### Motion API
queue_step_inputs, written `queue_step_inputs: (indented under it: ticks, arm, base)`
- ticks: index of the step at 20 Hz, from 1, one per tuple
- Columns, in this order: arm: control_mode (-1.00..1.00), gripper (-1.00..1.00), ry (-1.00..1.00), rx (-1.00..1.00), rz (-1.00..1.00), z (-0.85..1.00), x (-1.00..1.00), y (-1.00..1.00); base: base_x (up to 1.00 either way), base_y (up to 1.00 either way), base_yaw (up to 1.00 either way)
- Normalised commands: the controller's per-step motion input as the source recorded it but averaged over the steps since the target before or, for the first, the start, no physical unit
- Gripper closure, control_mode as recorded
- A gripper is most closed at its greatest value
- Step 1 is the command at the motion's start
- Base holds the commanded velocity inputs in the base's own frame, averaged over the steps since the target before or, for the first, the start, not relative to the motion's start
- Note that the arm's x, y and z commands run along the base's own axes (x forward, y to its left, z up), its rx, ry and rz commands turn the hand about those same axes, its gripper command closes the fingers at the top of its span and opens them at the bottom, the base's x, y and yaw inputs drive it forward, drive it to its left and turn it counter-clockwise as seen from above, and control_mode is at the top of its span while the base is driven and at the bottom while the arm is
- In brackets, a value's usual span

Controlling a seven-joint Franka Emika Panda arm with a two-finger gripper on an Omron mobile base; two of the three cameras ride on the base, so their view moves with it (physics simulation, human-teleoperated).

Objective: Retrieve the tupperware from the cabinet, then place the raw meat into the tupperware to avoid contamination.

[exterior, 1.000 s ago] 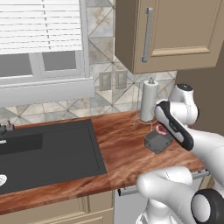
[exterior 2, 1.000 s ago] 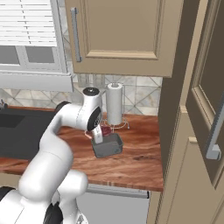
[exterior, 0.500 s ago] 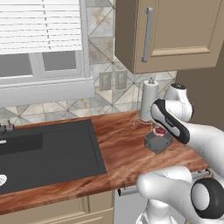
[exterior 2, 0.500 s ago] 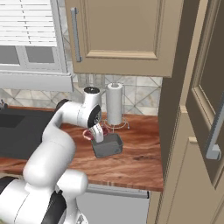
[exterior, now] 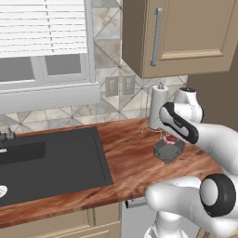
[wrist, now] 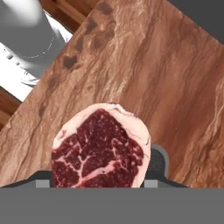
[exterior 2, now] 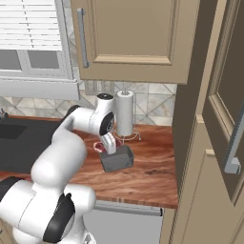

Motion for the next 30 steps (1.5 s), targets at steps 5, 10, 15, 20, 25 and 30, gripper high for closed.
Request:
queue_step_inputs:
  ticks: [5,10,15,20,25,30]
  arm:
    - [-1.0,1.0,0.05,-0.02,-0.02,-0.27,0.16,0.0]
    - [-1.0,1.0,0.09,-0.03,-0.01,-0.28,0.08,0.0]
    - [-1.0,1.0,0.11,-0.02,-0.01,-0.24,0.08,-0.01]
    - [-1.0,1.0,0.08,-0.01,-0.01,-0.23,0.08,-0.06]
    - [-1.0,1.0,0.06,-0.01,-0.01,-0.22,0.08,-0.05]
    - [-1.0,1.0,0.07,0.0,0.0,-0.21,0.02,-0.02]
  base:
    - [0.0,0.0,0.0]
    - [0.0,0.0,0.0]
    - [0.0,0.0,0.0]
    - [0.0,0.0,0.0]
    - [0.0,0.0,0.0]
    - [0.0,0.0,0.0]
